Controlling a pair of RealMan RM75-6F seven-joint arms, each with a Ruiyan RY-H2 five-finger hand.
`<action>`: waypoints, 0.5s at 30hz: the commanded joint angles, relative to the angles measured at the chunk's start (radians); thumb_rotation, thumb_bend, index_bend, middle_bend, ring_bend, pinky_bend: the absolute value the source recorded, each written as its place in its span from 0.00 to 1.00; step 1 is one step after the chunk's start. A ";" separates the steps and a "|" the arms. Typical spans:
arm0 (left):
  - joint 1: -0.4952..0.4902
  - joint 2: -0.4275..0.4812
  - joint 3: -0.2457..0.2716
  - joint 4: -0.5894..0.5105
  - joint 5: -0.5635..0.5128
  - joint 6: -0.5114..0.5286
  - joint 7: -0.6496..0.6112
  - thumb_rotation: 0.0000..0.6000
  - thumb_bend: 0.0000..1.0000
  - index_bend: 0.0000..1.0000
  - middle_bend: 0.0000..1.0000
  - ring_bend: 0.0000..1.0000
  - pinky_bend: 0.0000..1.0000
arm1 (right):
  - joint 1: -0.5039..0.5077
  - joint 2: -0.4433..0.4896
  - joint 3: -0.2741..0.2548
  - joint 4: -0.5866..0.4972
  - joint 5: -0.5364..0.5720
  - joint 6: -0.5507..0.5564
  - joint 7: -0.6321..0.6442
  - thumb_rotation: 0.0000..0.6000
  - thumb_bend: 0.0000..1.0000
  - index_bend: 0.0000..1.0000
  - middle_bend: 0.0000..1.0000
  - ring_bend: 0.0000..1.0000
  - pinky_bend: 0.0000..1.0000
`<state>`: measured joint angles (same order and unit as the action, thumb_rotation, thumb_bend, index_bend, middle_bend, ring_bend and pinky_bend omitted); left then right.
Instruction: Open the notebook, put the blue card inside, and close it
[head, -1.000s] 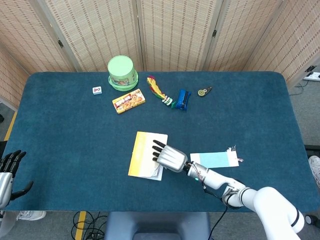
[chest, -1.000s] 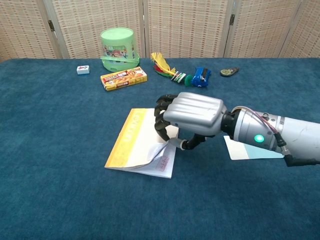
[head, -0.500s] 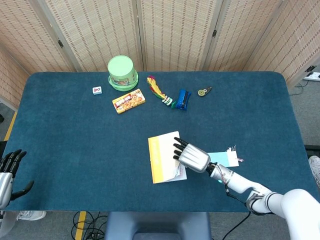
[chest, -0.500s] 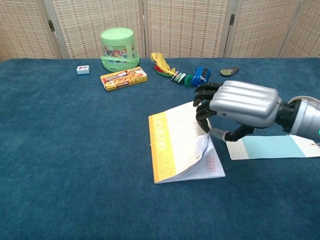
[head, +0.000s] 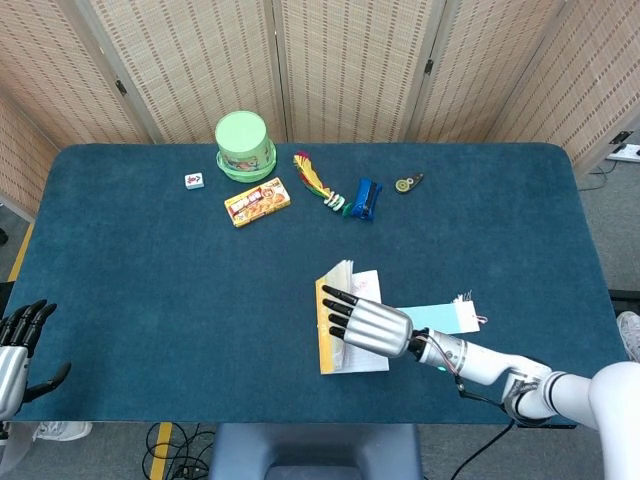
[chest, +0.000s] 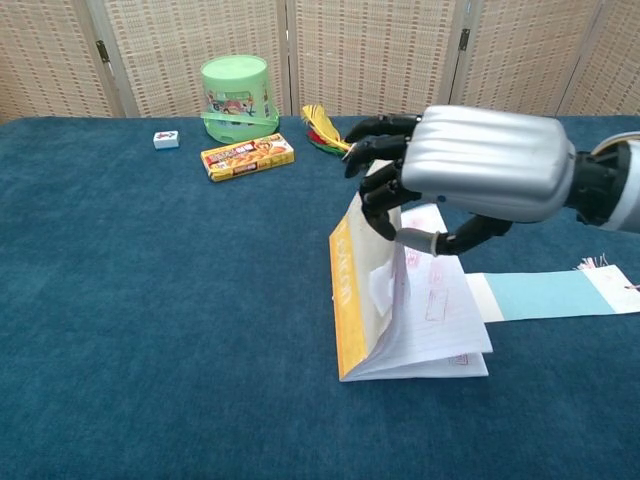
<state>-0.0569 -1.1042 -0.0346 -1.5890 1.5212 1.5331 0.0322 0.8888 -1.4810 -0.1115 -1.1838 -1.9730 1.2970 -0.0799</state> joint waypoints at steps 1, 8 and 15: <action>0.002 0.001 0.002 0.000 0.001 0.002 -0.002 1.00 0.28 0.13 0.11 0.11 0.17 | 0.053 -0.035 0.029 0.008 -0.025 -0.042 0.008 1.00 0.45 0.79 0.49 0.24 0.13; 0.007 0.004 0.004 0.001 0.000 0.005 -0.005 1.00 0.28 0.12 0.11 0.11 0.17 | 0.137 -0.158 0.070 0.105 -0.035 -0.086 0.072 1.00 0.45 0.80 0.49 0.24 0.13; 0.011 0.006 0.007 0.005 -0.004 0.001 -0.010 1.00 0.28 0.12 0.11 0.11 0.17 | 0.223 -0.309 0.096 0.238 -0.029 -0.133 0.144 1.00 0.46 0.80 0.49 0.24 0.13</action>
<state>-0.0461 -1.0978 -0.0272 -1.5836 1.5169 1.5343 0.0222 1.0833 -1.7513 -0.0264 -0.9847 -2.0058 1.1858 0.0385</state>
